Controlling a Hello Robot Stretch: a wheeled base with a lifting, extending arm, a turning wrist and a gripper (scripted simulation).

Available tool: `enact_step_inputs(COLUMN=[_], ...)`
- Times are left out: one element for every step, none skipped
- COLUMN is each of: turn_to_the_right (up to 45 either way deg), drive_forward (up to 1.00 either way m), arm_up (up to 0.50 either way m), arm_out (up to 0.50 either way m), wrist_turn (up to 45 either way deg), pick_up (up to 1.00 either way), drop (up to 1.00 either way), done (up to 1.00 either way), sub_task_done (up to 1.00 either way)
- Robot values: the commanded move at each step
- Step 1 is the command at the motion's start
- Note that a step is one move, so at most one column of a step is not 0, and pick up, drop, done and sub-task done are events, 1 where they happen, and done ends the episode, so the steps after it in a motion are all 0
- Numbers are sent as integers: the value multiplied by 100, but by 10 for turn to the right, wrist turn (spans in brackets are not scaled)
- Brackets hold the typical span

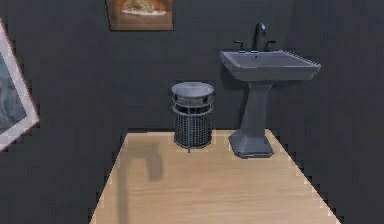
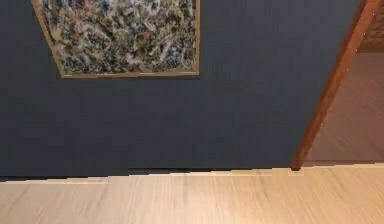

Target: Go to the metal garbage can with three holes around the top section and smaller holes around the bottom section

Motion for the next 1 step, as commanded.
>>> enact_step_inputs(turn_to_the_right=[-30], drive_forward=[0], arm_up=[0], arm_out=[0], wrist_turn=[0], pick_up=[0], drop=[0], done=[0], sub_task_done=[0])
